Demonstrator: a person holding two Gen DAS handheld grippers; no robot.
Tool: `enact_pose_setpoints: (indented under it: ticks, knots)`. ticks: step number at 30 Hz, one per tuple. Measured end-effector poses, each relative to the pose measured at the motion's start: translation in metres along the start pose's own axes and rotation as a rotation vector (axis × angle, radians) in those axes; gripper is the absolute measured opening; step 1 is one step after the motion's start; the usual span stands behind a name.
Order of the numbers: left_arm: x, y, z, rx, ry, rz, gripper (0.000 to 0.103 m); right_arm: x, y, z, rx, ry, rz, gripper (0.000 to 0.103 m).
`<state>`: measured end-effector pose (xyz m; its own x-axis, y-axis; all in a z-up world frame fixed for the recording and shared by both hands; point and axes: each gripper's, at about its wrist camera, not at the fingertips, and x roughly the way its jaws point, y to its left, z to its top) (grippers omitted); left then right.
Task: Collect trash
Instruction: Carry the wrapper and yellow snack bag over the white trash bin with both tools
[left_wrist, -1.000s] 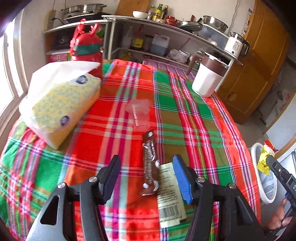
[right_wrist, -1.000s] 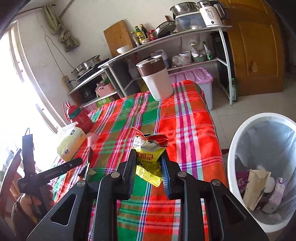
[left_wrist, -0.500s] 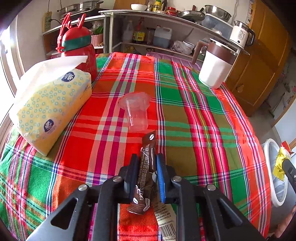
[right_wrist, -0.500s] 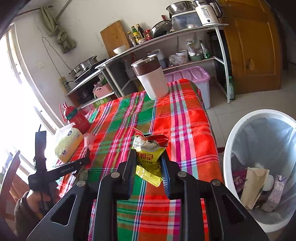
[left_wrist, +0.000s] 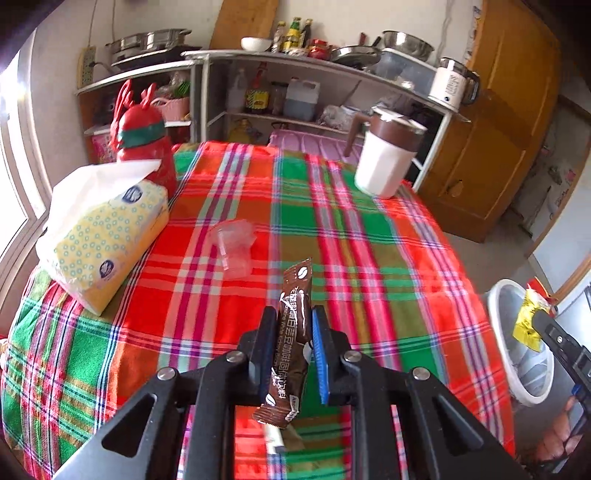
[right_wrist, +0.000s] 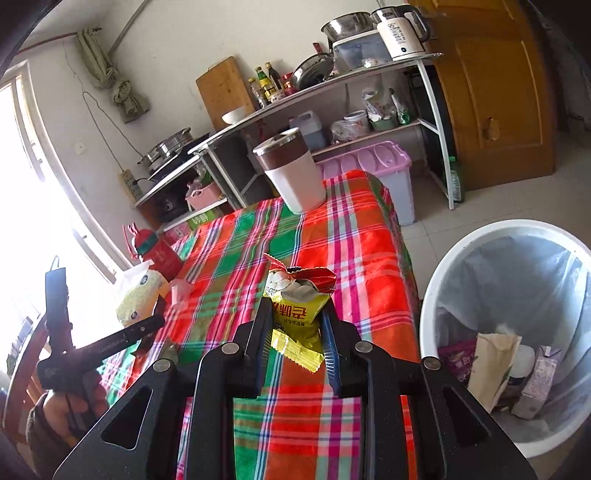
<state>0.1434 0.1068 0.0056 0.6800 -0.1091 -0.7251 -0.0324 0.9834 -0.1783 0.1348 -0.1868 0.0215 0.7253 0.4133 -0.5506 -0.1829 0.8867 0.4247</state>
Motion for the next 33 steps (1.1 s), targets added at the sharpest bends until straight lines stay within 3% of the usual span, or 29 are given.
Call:
enact_pose_setpoints:
  ticks: [10, 19, 28, 33]
  knots:
    - [-0.02, -0.084, 0.004, 0.122, -0.037, -0.121, 0.02, -0.042, -0.036, 0.011, 0.025, -0.063, -0.065, 0.026]
    - [-0.014, -0.168, -0.004, 0.22, -0.003, -0.244, 0.02, -0.077, -0.084, 0.016, 0.06, -0.09, -0.157, 0.026]
    - [0.012, -0.248, -0.026, 0.293, 0.093, -0.386, 0.02, -0.082, -0.138, 0.008, 0.09, -0.024, -0.278, 0.026]
    - [0.026, -0.278, -0.039, 0.327, 0.133, -0.415, 0.02, -0.077, -0.166, 0.0, 0.119, 0.024, -0.323, 0.026]
